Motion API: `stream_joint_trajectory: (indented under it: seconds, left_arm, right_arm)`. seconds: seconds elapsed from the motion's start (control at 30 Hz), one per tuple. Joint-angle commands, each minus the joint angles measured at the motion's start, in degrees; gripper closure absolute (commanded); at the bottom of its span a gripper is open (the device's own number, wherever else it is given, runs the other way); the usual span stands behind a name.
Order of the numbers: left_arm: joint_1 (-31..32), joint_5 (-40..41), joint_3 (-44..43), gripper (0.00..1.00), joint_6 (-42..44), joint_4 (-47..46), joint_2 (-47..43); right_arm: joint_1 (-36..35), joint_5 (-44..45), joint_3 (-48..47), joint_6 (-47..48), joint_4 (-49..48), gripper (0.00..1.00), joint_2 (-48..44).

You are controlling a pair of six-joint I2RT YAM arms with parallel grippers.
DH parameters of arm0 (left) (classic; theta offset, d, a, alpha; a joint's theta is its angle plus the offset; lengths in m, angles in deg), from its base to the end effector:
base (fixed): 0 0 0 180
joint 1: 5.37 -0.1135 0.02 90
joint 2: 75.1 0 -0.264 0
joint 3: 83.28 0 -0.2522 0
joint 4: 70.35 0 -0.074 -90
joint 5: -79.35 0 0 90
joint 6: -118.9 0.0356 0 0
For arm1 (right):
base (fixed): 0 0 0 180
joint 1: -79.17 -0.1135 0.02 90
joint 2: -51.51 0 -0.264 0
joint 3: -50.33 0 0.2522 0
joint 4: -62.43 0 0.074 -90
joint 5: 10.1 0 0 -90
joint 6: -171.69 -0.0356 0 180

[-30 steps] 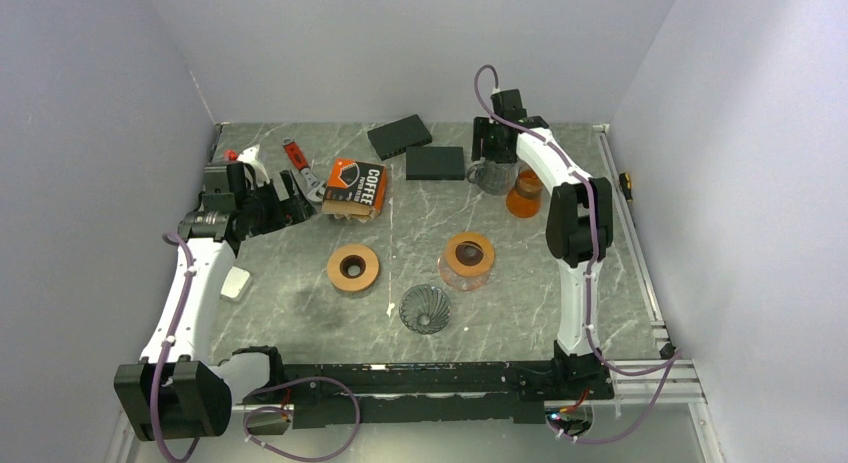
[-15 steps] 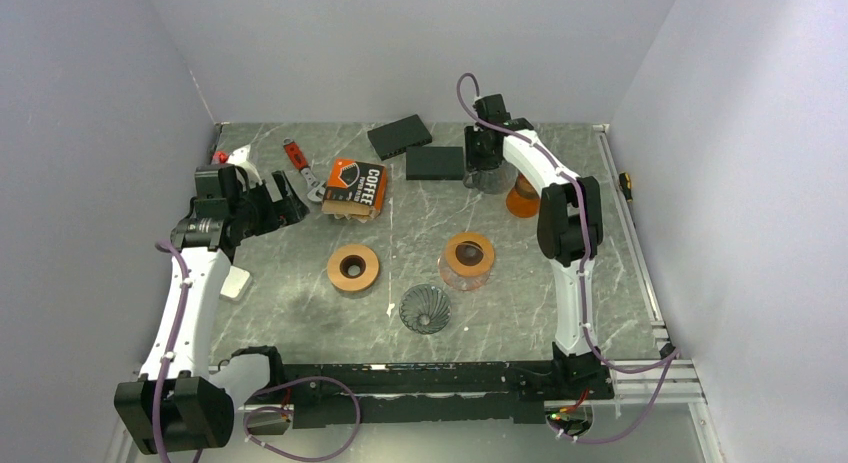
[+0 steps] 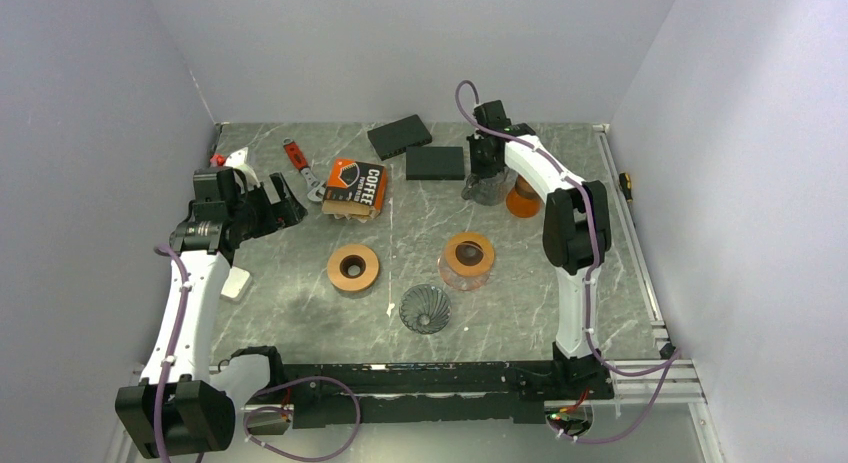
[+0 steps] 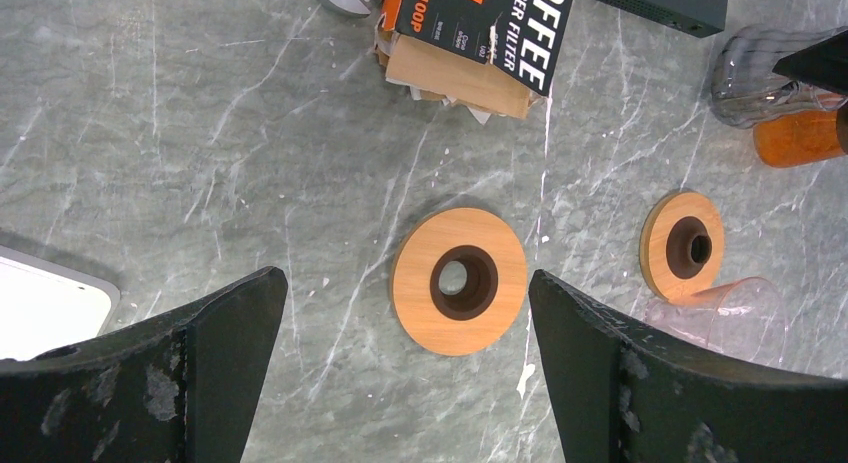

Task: Place the coffee filter in the dripper

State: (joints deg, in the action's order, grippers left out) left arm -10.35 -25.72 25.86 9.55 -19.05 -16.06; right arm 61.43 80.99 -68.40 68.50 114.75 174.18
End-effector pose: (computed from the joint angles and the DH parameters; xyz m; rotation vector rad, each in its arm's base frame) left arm 0.2147 0.0094 0.3226 -0.3388 2.2419 -0.4305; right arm 0.4526 0.1441 0.2273 -0.0944 2.5613 0.1838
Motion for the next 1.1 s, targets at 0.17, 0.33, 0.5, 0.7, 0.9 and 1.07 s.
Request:
stream_joint_trajectory:
  seconds: [0.17,0.33,0.5,0.7,0.9,1.07]
  left_arm:
    - [-0.56,-0.39,0.32,0.02,-0.68,-1.76,-1.04]
    - [-0.65,-1.80,0.75,0.02,-0.77,-2.38,-0.79]
    - [-0.74,-2.31,0.41,0.02,-0.69,-2.03,0.01]
    - [-0.81,-2.45,0.53,0.02,-0.60,-2.11,0.30]
    - [-0.91,-2.77,0.57,0.02,-0.68,-2.28,0.19]
    - [-1.09,-3.60,0.48,0.02,-0.68,-2.29,0.46]
  right_arm:
    - [-3.93,3.33,0.04,1.66,2.55,1.00,-4.75]
    - [-7.01,4.59,-0.83,1.99,3.19,1.00,-3.34]
    - [-10.35,2.39,-3.32,1.85,3.77,1.00,-1.94]
    - [-15.23,2.21,-10.23,2.25,7.35,1.00,1.71]
    - [-19.19,2.35,-15.67,3.29,9.03,1.00,5.76]
    - [-20.78,3.43,-20.38,3.76,12.15,1.00,9.61]
